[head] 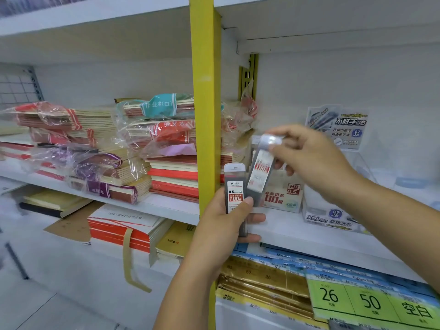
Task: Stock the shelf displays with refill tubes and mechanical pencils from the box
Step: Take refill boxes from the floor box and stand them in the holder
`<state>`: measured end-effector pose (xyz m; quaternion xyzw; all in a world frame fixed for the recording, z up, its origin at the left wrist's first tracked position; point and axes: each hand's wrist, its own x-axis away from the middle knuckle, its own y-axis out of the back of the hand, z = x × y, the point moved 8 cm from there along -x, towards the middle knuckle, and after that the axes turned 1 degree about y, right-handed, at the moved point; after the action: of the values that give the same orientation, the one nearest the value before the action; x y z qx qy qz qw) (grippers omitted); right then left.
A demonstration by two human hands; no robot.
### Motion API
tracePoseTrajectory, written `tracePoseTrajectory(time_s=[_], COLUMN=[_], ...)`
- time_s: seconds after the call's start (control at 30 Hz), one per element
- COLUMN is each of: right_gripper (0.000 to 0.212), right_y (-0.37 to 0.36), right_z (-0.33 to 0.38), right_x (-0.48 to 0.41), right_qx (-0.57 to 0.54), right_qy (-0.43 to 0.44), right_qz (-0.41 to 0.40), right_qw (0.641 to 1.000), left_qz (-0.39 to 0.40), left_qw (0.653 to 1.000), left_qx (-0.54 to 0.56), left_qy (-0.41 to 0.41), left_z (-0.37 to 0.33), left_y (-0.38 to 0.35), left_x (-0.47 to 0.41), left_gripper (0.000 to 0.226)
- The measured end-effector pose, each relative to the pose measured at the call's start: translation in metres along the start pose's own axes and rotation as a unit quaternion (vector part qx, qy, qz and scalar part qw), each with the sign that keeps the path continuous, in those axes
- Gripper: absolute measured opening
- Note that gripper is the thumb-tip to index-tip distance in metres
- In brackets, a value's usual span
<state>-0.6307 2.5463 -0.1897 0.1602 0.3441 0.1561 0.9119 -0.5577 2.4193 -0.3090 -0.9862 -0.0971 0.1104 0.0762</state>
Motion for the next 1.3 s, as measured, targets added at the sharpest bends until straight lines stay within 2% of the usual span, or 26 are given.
tracePoseTrajectory(time_s=[0.07, 0.13, 0.3, 0.5, 0.73, 0.83, 1.0, 1.07, 1.13, 1.2, 1.3], right_gripper=[0.018, 0.017, 0.020, 0.023, 0.018, 0.018, 0.034, 0.035, 0.031, 0.028, 0.024], right_y=[0.020, 0.030, 0.010, -0.006, -0.008, -0.010, -0.011, -0.008, -0.005, -0.005, -0.018], right_z=[0.008, 0.017, 0.019, -0.001, -0.023, -0.035, -0.041, -0.034, -0.021, -0.008, -0.001], right_x=[-0.009, -0.016, -0.029, -0.040, -0.059, -0.064, -0.059, -0.054, -0.044, -0.027, 0.000], right_qx=[-0.018, 0.035, 0.231, 0.299, 0.280, 0.336, 0.443, 0.439, 0.391, 0.289, 0.131], right_qy=[0.045, 0.103, 0.170, 0.150, 0.077, 0.075, 0.087, 0.094, 0.103, 0.093, 0.042], right_qz=[-0.084, -0.121, -0.071, -0.016, -0.001, 0.002, 0.006, 0.001, -0.012, -0.006, 0.068], right_qw=[0.995, 0.987, 0.955, 0.942, 0.957, 0.939, 0.892, 0.893, 0.914, 0.953, 0.988], left_qz=[-0.008, -0.015, -0.013, -0.008, -0.003, 0.006, 0.017, 0.008, 0.000, -0.003, -0.011], left_qw=[1.000, 1.000, 1.000, 1.000, 1.000, 1.000, 1.000, 1.000, 1.000, 1.000, 1.000], left_qx=[-0.004, -0.001, -0.007, -0.002, -0.010, -0.006, -0.012, -0.013, -0.011, -0.008, -0.003], left_qy=[-0.006, -0.009, -0.006, -0.003, 0.001, 0.007, 0.009, 0.002, -0.007, -0.016, -0.027], left_z=[0.000, -0.001, 0.002, 0.000, 0.000, 0.000, -0.002, -0.003, -0.005, -0.007, -0.009], left_y=[0.004, 0.007, 0.007, 0.007, 0.006, 0.004, 0.001, 0.003, 0.004, 0.004, 0.001], left_x=[-0.001, -0.002, -0.004, -0.005, -0.005, -0.004, -0.003, -0.004, -0.004, -0.004, -0.004], left_gripper=[0.014, 0.012, 0.009, 0.011, 0.012, 0.014, 0.015, 0.014, 0.014, 0.014, 0.014])
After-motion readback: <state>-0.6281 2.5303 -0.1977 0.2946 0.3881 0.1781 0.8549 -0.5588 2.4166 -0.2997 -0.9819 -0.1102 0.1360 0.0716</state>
